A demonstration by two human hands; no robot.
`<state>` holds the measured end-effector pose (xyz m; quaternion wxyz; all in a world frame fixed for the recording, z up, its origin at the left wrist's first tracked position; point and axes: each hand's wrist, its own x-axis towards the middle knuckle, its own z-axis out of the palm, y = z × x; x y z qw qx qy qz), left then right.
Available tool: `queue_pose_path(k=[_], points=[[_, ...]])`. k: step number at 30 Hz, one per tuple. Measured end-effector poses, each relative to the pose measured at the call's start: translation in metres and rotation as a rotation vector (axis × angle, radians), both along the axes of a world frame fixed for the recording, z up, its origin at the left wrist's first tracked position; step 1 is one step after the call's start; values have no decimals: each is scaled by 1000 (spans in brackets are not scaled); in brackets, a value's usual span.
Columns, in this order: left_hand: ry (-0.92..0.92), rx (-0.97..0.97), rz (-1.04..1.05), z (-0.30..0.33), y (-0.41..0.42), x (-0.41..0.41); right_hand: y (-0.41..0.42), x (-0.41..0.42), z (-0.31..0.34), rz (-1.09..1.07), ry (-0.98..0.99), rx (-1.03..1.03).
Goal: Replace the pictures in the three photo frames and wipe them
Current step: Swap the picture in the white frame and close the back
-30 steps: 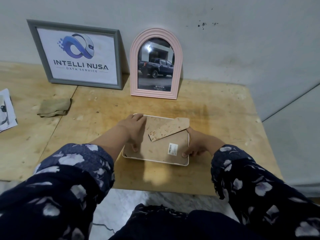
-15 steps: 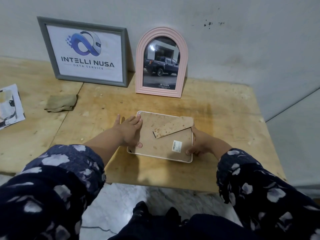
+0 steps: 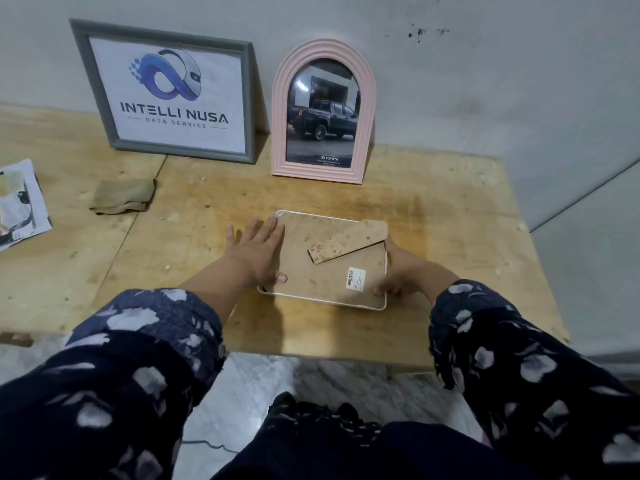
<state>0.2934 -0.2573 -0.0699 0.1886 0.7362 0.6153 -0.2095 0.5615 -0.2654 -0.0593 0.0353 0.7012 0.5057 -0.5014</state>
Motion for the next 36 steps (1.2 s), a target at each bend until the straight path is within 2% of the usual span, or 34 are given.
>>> queue_pose_path(k=[3, 5, 6, 8, 10, 13, 17, 20, 22, 24, 26, 30, 31, 34, 36], points=[[-64, 48, 112, -4, -12, -3, -3, -13, -6, -10, -118, 51], [-97, 63, 141, -8, -18, -5, -13, -29, -11, -72, -321, 132], [-100, 68, 137, -10, -21, -6, -18, -38, -11, -63, -444, 216], [-86, 71, 122, -12, -22, -6, -27, -53, -11, 106, -615, 448], [-71, 74, 106, -14, -22, -6, -28, -63, -13, 342, -634, 619], [-62, 86, 92, -18, -22, -8, -17, -73, -15, 646, -669, 696], [-135, 87, 119, -24, -31, -12, -6, -85, -17, 744, -661, 705], [-384, 210, 252, -28, -37, -22, -4, -82, -15, 716, -590, 679], [-676, 389, 477, -25, -33, -30, -6, -77, -12, 661, -530, 710], [-907, 455, 682, -15, -25, -39, -5, -75, -7, 533, -438, 777], [-971, 418, 752, -8, -15, -46, 1, -77, 3, 376, -288, 841], [-1075, 229, 682, 9, 2, -40, 14, -97, 44, 87, 114, 842], [-1089, 184, 660, 14, 6, -35, 14, -102, 57, -15, 253, 810], [-1120, 111, 658, 30, 15, -19, 15, -108, 74, -383, 690, 533], [-1122, 78, 707, 36, 20, -17, 16, -107, 68, -465, 779, 418]])
